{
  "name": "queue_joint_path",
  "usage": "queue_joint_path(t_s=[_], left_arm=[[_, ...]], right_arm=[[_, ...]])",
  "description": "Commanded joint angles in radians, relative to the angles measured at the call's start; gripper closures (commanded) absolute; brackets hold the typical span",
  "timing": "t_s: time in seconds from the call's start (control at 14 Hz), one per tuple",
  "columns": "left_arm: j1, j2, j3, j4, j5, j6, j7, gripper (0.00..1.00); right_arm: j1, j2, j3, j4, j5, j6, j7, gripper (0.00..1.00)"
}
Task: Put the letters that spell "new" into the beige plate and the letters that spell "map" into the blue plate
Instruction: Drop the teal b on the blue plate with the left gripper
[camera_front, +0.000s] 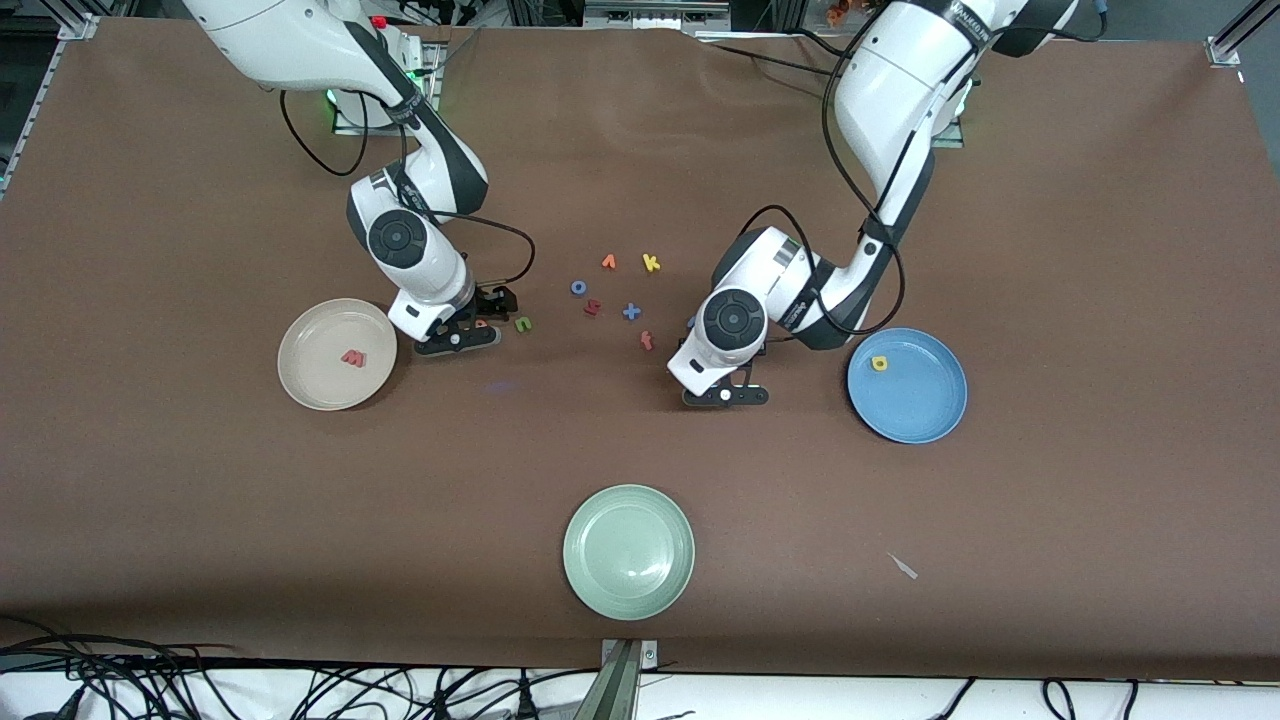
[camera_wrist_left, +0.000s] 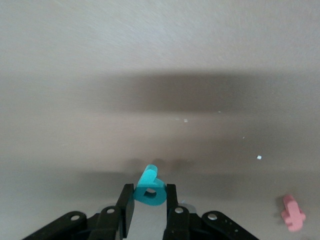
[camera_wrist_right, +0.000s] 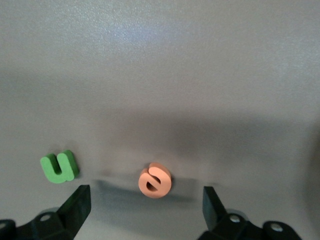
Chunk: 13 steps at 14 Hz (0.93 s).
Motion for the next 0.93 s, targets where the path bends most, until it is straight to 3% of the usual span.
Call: queue_joint_path(t_s=[0.0,0.29,0.64,0.86], left_arm=[[0.071,-0.111,-0.001,-0.017,0.011,-0.140,0.138,1.00],[0.178,-0.174,0.002,-0.017,0.013,-0.298,0.423,1.00],[0.353,-0.202,0.002,-0.030,0.022,-0.332,0.902,0.99],[0.409,-0.180,0.002,-0.103,0.072,-0.319,1.068,0.99]], right_arm=[[-0.010,-0.018,-0.004,-0.025,-0.015,0.003,-0.037,0.14],[-0.008,-0.018,-0.010,-0.025,-0.015,0.003,-0.047,0.29],[-0.008,-0.018,-0.008,-0.025,-0.015,0.003,-0.047,0.41],[-0.008,-0.016,-0.008,-0.025,-0.015,0.003,-0.047,0.51]])
